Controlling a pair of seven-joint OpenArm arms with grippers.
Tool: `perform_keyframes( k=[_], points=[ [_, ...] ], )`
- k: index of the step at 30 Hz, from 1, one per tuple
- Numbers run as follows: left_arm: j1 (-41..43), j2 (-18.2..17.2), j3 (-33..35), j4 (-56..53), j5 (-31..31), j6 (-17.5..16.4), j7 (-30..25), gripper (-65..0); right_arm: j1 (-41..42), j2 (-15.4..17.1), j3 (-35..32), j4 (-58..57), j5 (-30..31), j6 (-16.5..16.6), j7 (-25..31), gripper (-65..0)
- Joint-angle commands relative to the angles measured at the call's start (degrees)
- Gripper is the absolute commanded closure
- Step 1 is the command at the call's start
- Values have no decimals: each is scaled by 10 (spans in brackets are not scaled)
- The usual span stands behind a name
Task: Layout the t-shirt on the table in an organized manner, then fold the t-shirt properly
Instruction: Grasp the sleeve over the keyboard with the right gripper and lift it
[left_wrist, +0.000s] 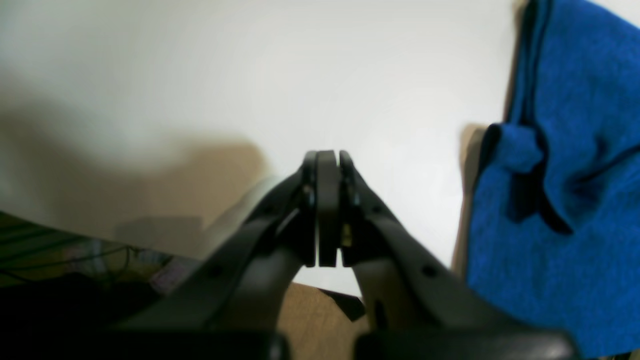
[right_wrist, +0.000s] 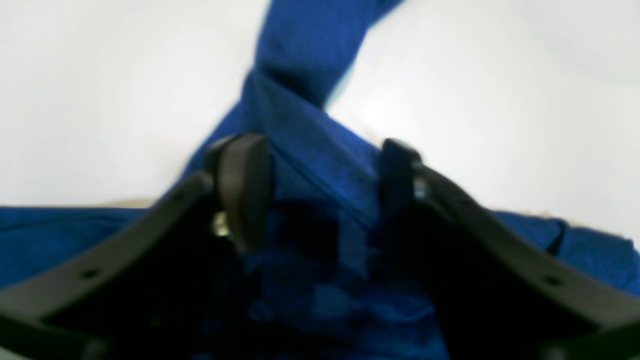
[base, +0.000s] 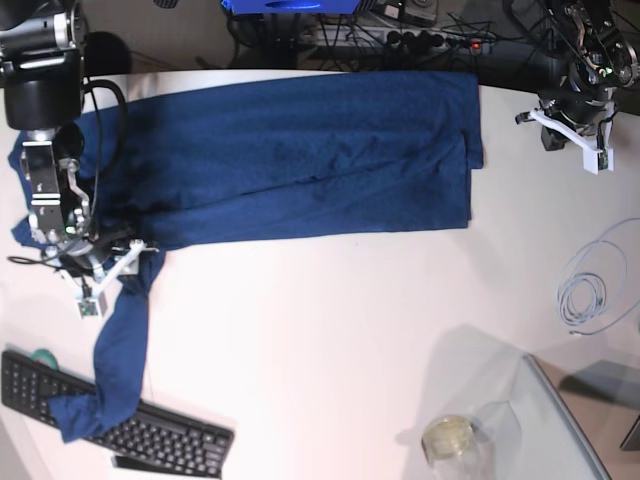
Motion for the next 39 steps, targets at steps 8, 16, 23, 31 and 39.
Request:
perform_keyframes(
  k=[8, 16, 23, 31, 39],
  points=[
    [0, -8, -3, 8, -5, 1, -9, 0, 45, 11, 2, -21, 1, 3, 5, 0],
    [0, -9, -3, 8, -3, 1, -9, 0, -13, 8, 5, 110, 1, 3, -17, -2],
    [-1, -9, -3, 8, -3, 1, -9, 0, -104, 6, 6, 290, 3, 3, -90, -2],
    [-2, -9, -3, 8, -5, 1, -9, 0, -216, -24, 2, 429, 3, 3, -91, -2],
    [-2, -9, -3, 8, -4, 1, -10, 0, -298, -42, 2, 458, 3, 3, -91, -2]
  ],
)
